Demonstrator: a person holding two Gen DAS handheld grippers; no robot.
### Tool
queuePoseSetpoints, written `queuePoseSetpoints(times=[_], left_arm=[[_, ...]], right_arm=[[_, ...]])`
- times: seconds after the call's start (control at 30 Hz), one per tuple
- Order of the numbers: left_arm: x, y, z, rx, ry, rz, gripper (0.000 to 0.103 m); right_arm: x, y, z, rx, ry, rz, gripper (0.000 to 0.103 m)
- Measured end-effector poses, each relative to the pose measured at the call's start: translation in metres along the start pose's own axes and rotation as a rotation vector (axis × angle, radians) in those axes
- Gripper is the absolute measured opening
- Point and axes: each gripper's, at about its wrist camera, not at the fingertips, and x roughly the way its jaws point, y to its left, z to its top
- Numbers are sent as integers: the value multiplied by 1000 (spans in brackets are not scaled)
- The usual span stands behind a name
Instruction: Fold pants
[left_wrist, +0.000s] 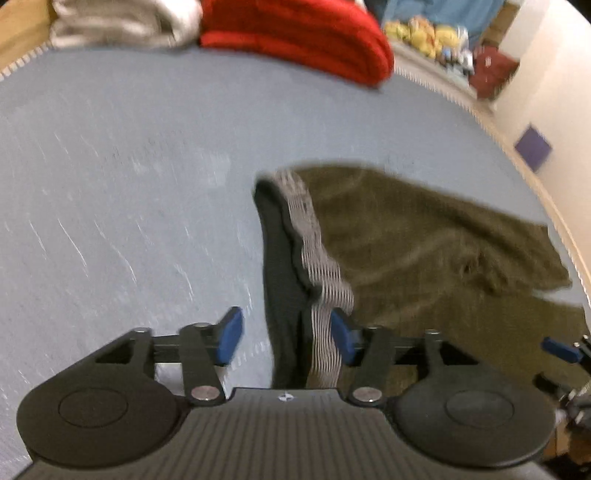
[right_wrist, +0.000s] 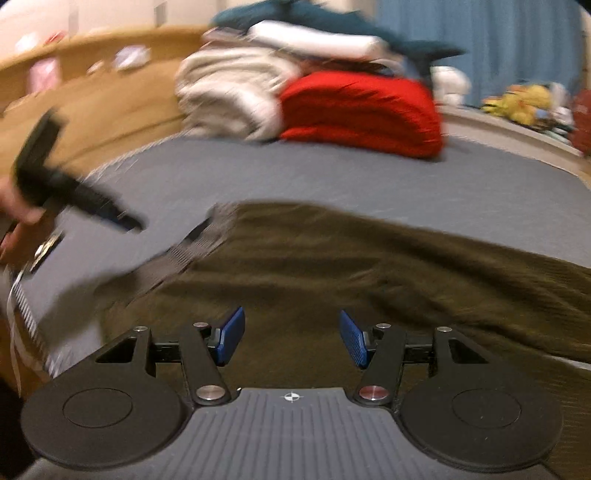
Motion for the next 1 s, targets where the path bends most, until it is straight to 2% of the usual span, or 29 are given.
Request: queuePoseSetpoints(times=[0.2,0.53,0.6,0.63,0.77,0.87,0.93,1.0], left_arm=[[19,-12,-11,62,75,-4,66],[46,-13,-19,59,129,4,70],[50,-14,-20,54,129,4,70],[50,-16,-21,61,126,10,68],[45,-22,-20,66,121,-5,27],[26,-20,-16,18,81,-11,20],[5,-20,-15,-16,38,-24,19],[-10,-20,-19,-18,18,-4,19]], right_arm=[[20,67,-16,-190,65,163,58],[38,131,-39,-455,106,218,58],[41,140,-43,-535,108,185,42],[42,143,-44,-561,112,168,30],[45,145,-39,-579,120,166,18],[40,149,-37,-627,98,173,13],[29,156,-35,-665,59,178,13],[17,160,-29,-655,29,190,13]])
